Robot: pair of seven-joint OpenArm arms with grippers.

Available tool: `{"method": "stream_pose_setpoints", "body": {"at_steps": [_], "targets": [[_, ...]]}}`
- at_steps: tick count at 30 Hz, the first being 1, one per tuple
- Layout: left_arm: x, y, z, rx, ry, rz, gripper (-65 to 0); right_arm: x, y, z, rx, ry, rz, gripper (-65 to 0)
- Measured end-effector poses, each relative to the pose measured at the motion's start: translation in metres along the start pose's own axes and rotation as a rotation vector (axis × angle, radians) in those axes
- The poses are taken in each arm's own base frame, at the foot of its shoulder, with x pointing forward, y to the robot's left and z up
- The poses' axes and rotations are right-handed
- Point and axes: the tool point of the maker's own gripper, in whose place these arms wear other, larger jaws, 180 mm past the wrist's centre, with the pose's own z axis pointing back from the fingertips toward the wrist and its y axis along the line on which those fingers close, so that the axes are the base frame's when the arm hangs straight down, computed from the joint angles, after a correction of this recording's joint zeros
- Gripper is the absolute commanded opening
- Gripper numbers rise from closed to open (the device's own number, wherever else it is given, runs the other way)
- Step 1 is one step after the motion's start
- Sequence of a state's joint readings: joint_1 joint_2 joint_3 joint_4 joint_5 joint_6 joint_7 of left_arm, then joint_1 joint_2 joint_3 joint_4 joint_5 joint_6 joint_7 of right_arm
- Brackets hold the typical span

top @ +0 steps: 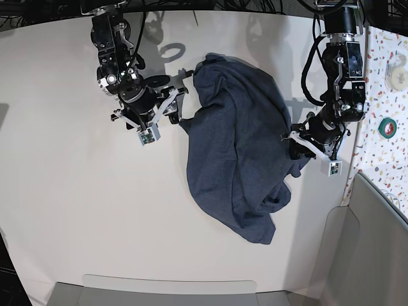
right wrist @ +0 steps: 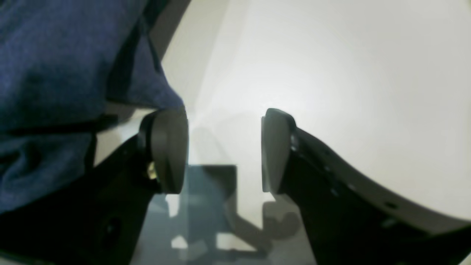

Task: Layout the t-shirt on the table in an organized manner, then fold the t-shirt properly
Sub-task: 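Regrasp the shirt with both grippers at new edge points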

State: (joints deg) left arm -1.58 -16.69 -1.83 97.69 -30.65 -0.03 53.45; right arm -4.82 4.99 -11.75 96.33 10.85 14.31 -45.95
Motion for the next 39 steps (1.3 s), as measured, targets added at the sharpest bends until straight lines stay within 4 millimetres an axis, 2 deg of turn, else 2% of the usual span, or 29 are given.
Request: {"method": "stream_pose_setpoints", "body": {"at_steps": [8, 16, 23, 24, 25, 29, 33, 35, 39], "targets": [[-0.001, 0.0, 0.0, 0.0, 0.006, 0.0, -41.0, 0.005, 0.02, -0.015, 0.07, 0.015, 0.063, -31.6], [-0.001, 0.0, 0.0, 0.0, 0.006, 0.0, -41.0, 0.007, 0.05, -0.023, 0.136, 0.024, 0.097, -31.6], [-0.001, 0.0, 0.0, 0.0, 0.006, 0.0, -41.0, 0.008, 0.053, -0.023, 0.142, 0.021, 0.104, -32.6], [-0.001, 0.0, 0.0, 0.0, 0.006, 0.0, -41.0, 0.009, 0.052, -0.023, 0.141, 0.021, 0.104, -34.9], [-0.001, 0.0, 0.0, 0.0, 0.006, 0.0, -41.0, 0.01, 0.052, -0.023, 0.141, 0.018, 0.105, -39.8], [0.002, -0.001, 0.002, -0.001, -0.002, -0.003, -41.0, 0.01, 0.05, -0.026, 0.136, 0.021, 0.108, -64.8], [0.023, -0.014, 0.014, -0.026, -0.072, -0.04, -41.3, 0.007, 0.049, -0.033, 0.147, 0.023, 0.092, -65.0], [0.034, -0.021, 0.021, -0.038, -0.111, -0.054, -44.1, 0.008, 0.05, -0.035, 0.152, 0.018, 0.084, -65.0], [0.042, -0.035, 0.027, -0.066, -0.147, -0.054, -61.3, 0.009, 0.051, -0.035, 0.154, 0.013, 0.081, -65.0]]}}
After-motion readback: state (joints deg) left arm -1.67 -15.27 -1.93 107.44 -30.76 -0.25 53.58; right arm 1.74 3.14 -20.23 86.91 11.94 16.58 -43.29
